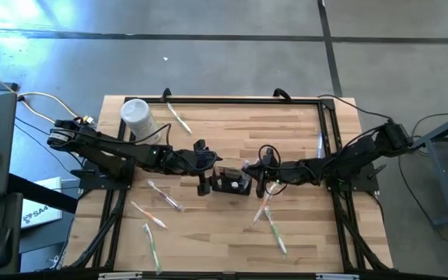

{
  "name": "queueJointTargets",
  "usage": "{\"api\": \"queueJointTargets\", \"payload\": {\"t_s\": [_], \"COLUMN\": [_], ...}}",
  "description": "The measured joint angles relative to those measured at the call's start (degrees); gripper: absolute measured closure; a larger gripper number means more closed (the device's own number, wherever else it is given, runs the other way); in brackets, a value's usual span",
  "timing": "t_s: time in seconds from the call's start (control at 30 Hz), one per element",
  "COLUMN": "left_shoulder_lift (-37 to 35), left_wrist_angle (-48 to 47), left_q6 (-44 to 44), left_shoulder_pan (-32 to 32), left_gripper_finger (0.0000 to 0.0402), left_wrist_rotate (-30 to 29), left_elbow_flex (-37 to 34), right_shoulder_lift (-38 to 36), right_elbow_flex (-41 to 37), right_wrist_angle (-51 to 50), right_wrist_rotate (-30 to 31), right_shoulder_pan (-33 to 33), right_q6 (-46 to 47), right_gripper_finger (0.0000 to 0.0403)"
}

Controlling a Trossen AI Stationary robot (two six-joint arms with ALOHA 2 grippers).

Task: Pick & Place toothbrushing station
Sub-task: Put the left blue toothbrush into the wire organizer

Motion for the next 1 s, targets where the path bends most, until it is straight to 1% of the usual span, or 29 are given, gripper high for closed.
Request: {"api": "queueJointTargets", "payload": {"t_s": [0.33,0.43,0.53,0.8,0.9,1.0], "left_shoulder_lift": [0.00,0.00,0.02,0.02,0.02,0.02], "left_wrist_angle": [0.01,0.01,0.01,0.03,0.03,0.03], "left_q6": [-0.60,-0.63,-0.63,-0.63,-0.63,-0.63], "left_shoulder_pan": [0.00,-0.01,0.00,0.00,0.00,-0.02], "left_gripper_finger": [0.0105,0.0105,0.0105,0.0105,0.0105,0.0105], "left_wrist_rotate": [0.04,0.20,0.17,0.16,0.15,0.13], "left_elbow_flex": [0.00,0.00,0.00,0.00,0.00,0.00], "right_shoulder_lift": [0.00,0.00,0.00,-0.03,-0.04,-0.04], "right_elbow_flex": [0.00,0.00,0.00,0.00,0.00,0.00], "right_wrist_angle": [0.11,0.11,0.11,1.05,1.73,2.46], "right_wrist_rotate": [0.06,0.08,0.09,0.20,0.21,0.23], "right_shoulder_pan": [0.00,0.00,0.00,0.00,0.00,0.04], "right_q6": [-0.35,-0.43,-0.45,-2.01,-3.70,-6.09], "right_gripper_finger": [0.0351,0.0336,0.0312,0.0226,0.0206,0.0198]}}
